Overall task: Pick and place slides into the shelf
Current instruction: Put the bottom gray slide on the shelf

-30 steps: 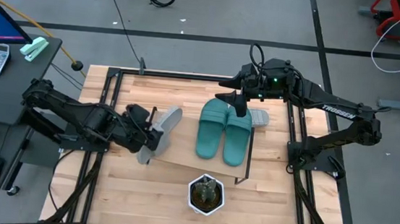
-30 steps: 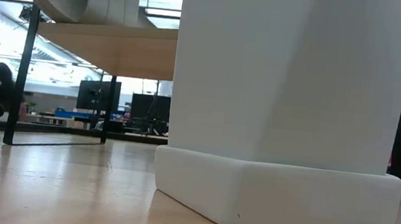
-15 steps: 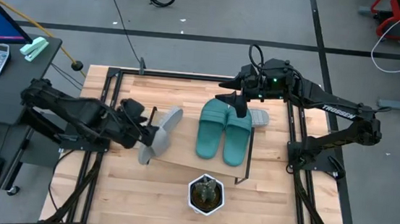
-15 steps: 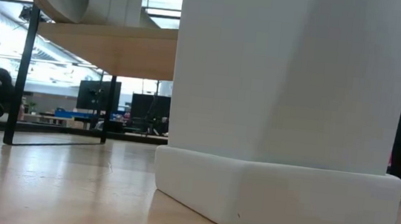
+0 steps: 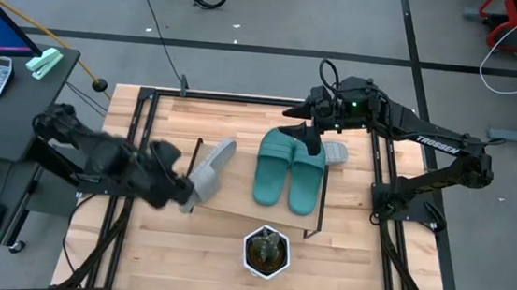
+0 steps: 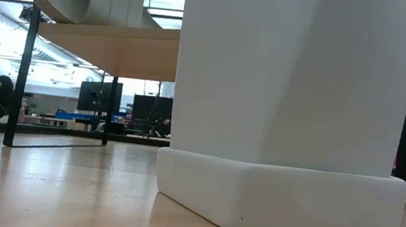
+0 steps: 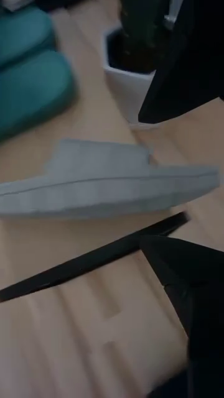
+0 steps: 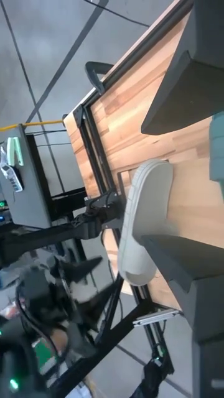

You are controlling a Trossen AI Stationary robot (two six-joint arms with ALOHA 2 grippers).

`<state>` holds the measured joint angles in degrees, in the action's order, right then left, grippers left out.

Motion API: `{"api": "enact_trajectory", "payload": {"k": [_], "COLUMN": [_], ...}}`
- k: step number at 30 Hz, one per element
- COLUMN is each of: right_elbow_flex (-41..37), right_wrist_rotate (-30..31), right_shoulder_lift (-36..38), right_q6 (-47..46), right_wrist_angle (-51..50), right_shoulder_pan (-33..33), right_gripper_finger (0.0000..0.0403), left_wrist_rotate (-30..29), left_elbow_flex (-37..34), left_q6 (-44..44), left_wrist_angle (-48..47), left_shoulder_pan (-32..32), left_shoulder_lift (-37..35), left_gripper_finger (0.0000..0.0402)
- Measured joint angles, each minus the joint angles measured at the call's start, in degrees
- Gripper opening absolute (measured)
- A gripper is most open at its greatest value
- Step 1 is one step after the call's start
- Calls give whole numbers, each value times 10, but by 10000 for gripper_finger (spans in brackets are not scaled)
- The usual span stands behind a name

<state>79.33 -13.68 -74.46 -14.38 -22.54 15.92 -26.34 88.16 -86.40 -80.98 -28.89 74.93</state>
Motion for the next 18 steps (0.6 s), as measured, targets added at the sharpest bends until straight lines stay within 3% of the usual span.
{"api": "enact_trajectory", "payload": {"k": [11, 18], "right_elbow_flex": [0, 0], "right_wrist_rotate": [-17, -18], "right_shoulder_lift": [0, 0], "right_q6": [23, 26], "right_wrist_angle": [-16, -16], "right_shoulder_pan": [0, 0], "right_gripper_finger": [281, 281], "left_wrist_rotate": [-33, -41], "left_elbow_flex": [0, 0], "left_q6": [-273, -310], "left_wrist_angle": [-67, -63], "left_shoulder_pan": [-117, -121], "left_shoulder_lift": [96, 136], "left_gripper_finger": [313, 313]}}
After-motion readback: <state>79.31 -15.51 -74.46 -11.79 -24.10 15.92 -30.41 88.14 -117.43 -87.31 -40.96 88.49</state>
